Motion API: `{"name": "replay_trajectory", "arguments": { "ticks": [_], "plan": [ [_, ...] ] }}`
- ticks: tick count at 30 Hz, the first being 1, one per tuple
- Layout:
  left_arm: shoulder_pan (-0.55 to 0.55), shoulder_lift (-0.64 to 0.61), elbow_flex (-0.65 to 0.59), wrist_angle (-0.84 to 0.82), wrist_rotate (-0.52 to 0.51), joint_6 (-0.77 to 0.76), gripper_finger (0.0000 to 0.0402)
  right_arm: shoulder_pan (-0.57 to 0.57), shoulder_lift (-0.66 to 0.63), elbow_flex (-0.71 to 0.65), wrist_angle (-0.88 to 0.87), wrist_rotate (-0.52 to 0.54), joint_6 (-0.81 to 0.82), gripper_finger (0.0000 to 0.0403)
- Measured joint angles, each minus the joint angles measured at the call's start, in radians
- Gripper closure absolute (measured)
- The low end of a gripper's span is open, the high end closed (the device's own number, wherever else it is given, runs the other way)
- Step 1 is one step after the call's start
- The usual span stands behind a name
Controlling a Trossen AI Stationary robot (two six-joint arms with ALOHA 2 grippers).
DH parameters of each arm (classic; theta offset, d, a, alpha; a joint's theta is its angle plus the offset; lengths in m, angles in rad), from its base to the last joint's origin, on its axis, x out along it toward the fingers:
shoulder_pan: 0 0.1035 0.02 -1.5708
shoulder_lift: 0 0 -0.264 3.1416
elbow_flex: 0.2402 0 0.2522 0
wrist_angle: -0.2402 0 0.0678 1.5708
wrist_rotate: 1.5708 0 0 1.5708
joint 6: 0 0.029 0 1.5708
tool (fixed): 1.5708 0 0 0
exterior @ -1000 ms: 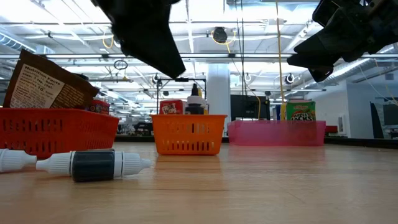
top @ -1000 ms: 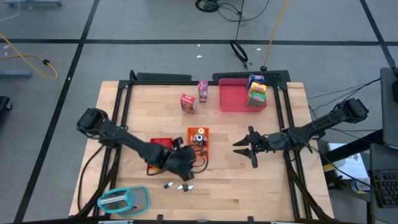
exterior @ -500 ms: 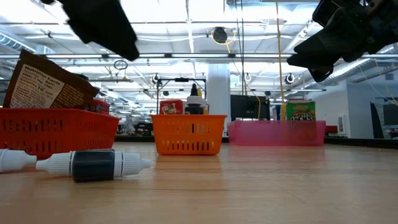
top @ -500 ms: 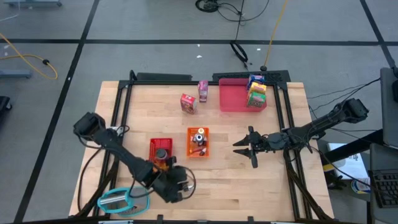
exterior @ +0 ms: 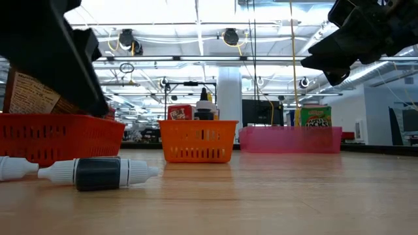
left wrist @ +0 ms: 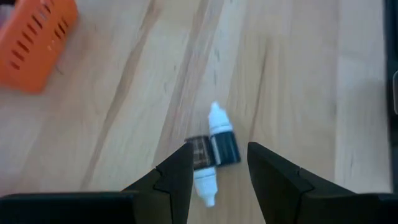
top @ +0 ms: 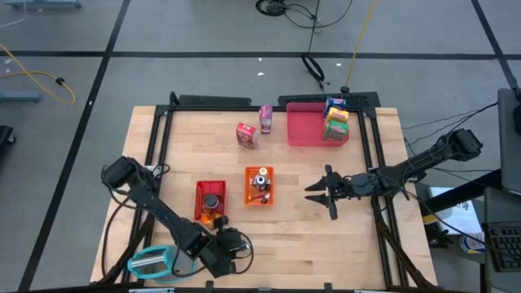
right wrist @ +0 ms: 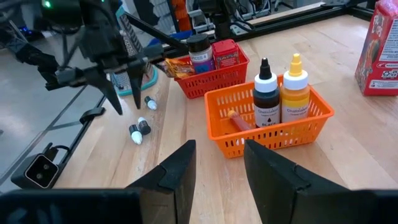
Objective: Pick & Place Kitchen Items
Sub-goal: Put the small brown food coloring bottle into the orange bin
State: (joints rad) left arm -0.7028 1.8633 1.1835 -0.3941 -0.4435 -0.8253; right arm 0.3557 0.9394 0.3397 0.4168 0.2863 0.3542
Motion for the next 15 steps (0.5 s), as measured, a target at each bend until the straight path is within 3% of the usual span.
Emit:
{"name": "replay_trajectory", "arguments": {
  "ticks": [15],
  "plan": [
    [-0.001,0.100,0.000,-0.008,0.057,-0.065,0.0247,0.000,0.000,0.000,-0.002,0.000,0.000,0.0273]
  ]
}}
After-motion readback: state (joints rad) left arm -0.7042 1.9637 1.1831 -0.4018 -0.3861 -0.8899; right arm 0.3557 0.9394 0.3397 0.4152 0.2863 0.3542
